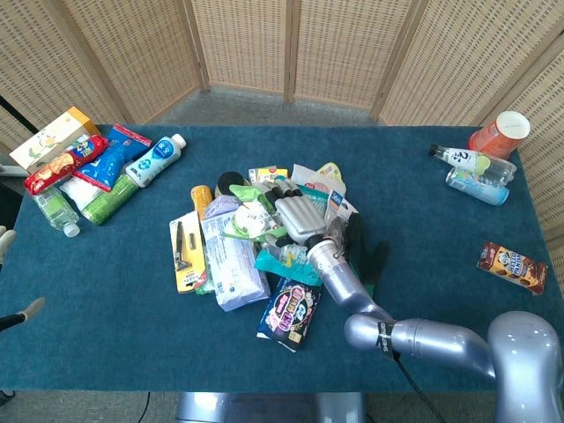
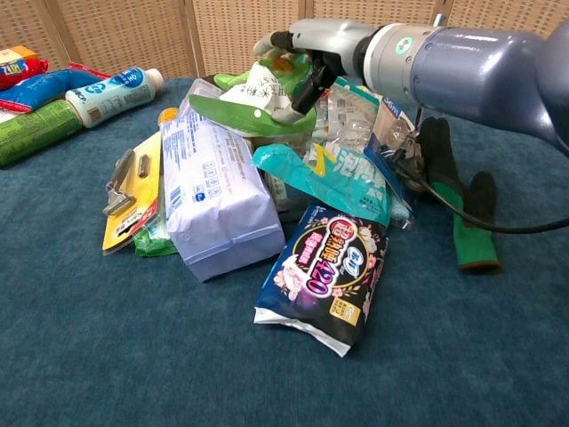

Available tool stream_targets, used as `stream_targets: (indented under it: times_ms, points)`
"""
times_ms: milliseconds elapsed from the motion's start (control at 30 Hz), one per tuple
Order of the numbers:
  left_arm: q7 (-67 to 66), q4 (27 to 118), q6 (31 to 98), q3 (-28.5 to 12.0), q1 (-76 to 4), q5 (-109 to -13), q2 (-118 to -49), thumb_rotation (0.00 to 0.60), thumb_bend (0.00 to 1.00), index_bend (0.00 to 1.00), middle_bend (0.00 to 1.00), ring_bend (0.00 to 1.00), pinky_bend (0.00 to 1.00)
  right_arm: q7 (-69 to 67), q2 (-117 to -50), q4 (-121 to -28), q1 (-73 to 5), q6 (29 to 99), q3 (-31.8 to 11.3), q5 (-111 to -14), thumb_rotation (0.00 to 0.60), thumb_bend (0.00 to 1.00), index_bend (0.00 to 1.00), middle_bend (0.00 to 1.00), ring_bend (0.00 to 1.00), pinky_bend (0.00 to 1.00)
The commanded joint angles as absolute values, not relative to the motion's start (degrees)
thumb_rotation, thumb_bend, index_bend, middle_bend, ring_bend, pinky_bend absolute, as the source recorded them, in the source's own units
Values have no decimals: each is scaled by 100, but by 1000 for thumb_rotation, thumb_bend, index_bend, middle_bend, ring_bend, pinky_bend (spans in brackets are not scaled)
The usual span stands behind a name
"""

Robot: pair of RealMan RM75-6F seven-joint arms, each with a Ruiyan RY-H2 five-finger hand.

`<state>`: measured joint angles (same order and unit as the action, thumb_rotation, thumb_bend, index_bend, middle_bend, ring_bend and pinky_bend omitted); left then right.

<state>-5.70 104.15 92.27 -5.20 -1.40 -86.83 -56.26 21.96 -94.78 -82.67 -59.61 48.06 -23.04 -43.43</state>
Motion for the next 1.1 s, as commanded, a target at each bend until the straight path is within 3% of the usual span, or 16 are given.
stream_targets:
  times_ms: [33,167,233,300,367,400,467,567,1100]
  points:
    - [-571,10411,9225,-516,-141,-8685,-5625,600,0,73,0,0,0,2231,-9560,-8132,-6074,4682,-2208,-4313,600,0,0,0,0,0]
    - [-562,10404,9197,-508,-156,-8680,-5636,600,0,73,0,0,0,2033,-9720,-7911,-6139,4655,-2176,-4464,600,0,1,0,0,0]
    - [-563,10396,9197,-509,-159,-8675,-5637,600,0,73,0,0,0,1783,-9834,-7815,-6109,4752,-2193,-4719,600,0,115,43,0,55]
    - [-561,10394,9212,-514,-155,-8673,-5636,600,0,72,0,0,0,1456,-9933,-7738,-6049,4862,-2226,-5003,600,0,357,277,72,255]
    - [-560,10396,9225,-513,-151,-8675,-5636,600,0,73,0,0,0,1165,-10039,-7620,-5988,5035,-2243,-5304,600,0,542,530,262,480]
    - [-562,10398,9230,-511,-149,-8679,-5637,600,0,73,0,0,0,1052,-10066,-7590,-5964,5064,-2248,-5378,600,0,606,618,355,583]
    - [-562,10404,9241,-508,-146,-8689,-5635,600,0,73,0,0,0,839,-10086,-7573,-5918,5096,-2283,-5464,600,4,646,690,434,693]
    - [-566,10413,9258,-503,-142,-8705,-5636,600,0,73,0,0,0,699,-10056,-7551,-5870,5163,-2313,-5559,600,27,661,721,456,743]
    - [-486,10427,9244,-487,-155,-8728,-5633,600,0,73,0,0,0,1276,-9104,-8633,-5825,5820,-2939,-5406,600,62,674,730,461,742]
